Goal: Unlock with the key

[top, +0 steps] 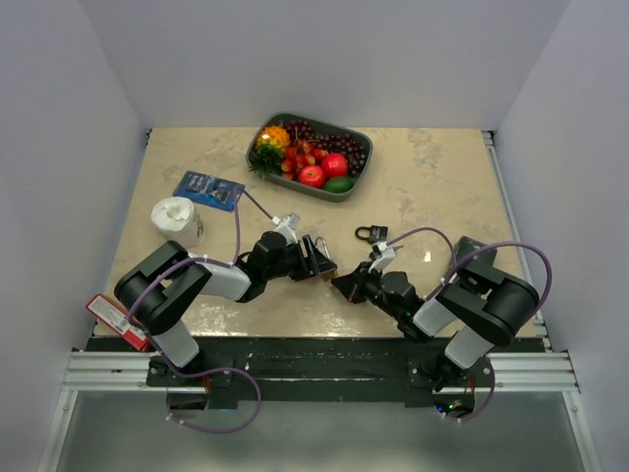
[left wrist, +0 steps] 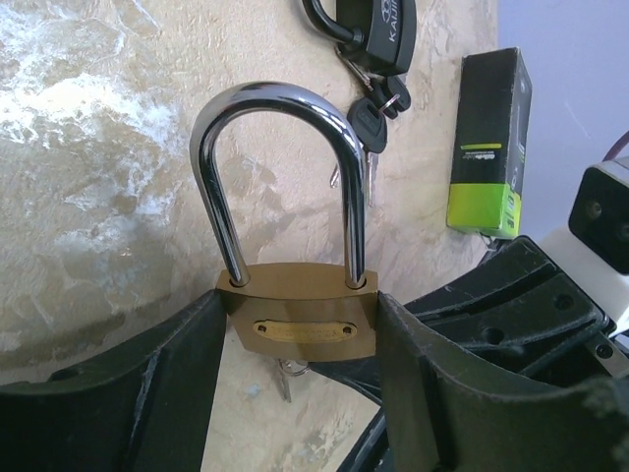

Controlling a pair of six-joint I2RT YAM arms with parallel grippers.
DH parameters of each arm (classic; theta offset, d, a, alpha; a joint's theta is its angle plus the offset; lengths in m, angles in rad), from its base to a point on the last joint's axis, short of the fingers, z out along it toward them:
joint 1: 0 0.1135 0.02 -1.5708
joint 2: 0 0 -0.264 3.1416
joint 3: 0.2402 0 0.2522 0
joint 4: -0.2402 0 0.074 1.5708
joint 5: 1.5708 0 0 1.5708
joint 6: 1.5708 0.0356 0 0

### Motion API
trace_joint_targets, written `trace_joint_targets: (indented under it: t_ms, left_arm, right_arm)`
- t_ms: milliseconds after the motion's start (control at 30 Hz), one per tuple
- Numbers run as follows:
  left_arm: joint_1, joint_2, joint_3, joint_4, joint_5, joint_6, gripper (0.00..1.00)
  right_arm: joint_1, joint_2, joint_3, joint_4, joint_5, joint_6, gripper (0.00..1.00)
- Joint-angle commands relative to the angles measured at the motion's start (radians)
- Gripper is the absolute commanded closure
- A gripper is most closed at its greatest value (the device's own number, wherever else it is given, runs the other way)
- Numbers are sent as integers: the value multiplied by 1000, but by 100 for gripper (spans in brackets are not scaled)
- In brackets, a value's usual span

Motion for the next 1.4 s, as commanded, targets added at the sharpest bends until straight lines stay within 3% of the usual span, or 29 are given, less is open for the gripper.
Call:
trace_joint_targets:
  t_ms: [0,467,733,900,1100,1367]
  left_arm:
    - [-8,-35,-31,4,84,85,100]
    - [-9,-38,-49,41,119,114,100]
    - [-9,-18,-27,-10,85,95,100]
    - [-9,14,6,-47,78,73,100]
    - [-9,-4,16,-156,5,88,78]
    - [-12,-6,16,-212,-22,90,59]
  right_arm:
    - [-59,27,-7,197,47,34,100]
    - [-99,117,-23,332,-24,62,100]
    - [-96,70,5,228,-16,-12,100]
    - [-71,105,22,254,-8,-10,100]
    - [-50,126,3,303,41,4,100]
    - [-24,36,-14,230,124,-19,100]
